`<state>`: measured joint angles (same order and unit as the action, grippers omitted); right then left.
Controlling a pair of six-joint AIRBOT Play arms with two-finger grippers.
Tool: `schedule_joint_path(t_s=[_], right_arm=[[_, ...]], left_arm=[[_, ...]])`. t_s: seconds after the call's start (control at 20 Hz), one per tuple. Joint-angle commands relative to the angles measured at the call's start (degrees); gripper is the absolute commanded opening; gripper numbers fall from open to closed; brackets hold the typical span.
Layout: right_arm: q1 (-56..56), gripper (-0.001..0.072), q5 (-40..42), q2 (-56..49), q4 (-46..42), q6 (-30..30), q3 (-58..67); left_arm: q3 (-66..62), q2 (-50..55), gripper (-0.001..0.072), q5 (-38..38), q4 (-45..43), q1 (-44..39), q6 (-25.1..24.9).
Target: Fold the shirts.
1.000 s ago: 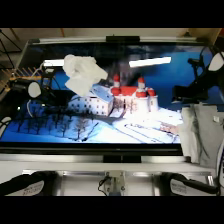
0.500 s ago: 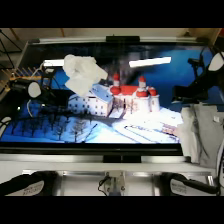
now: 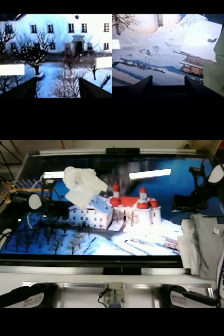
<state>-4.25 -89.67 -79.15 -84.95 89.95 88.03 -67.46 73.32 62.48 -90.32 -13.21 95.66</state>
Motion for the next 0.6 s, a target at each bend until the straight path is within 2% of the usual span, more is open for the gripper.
schedule_joint_path(t_s=[0.0, 0.1, 0.2, 0.3, 0.55], right_arm=[[0.07, 0.0513, 4.24, -0.02, 0.04, 0.02, 0.07], [0.07, 0.0513, 4.26, -0.02, 0.07, 0.02, 0.04], [0.07, 0.0513, 5.01, -0.02, 0.07, 0.04, 0.04], [0.07, 0.0513, 6.54, -0.04, 0.98, 0.07, 0.04], [0.07, 0.0513, 9.44, -0.04, 4.11, 0.02, 0.04]], left_arm=[[0.02, 0.76, 0.0605, -5.09, 1.31, -0.02, 0.28], [0.02, 1.16, 0.0605, -4.74, 3.67, -0.02, 1.31], [-0.26, 2.62, 0.0605, -10.73, 6.34, 0.11, 2.75], [-3.72, 7.63, 0.0610, -13.49, 6.97, 2.12, 9.73], [-18.12, 27.45, 0.0624, -7.89, 24.59, 11.10, 10.08]])
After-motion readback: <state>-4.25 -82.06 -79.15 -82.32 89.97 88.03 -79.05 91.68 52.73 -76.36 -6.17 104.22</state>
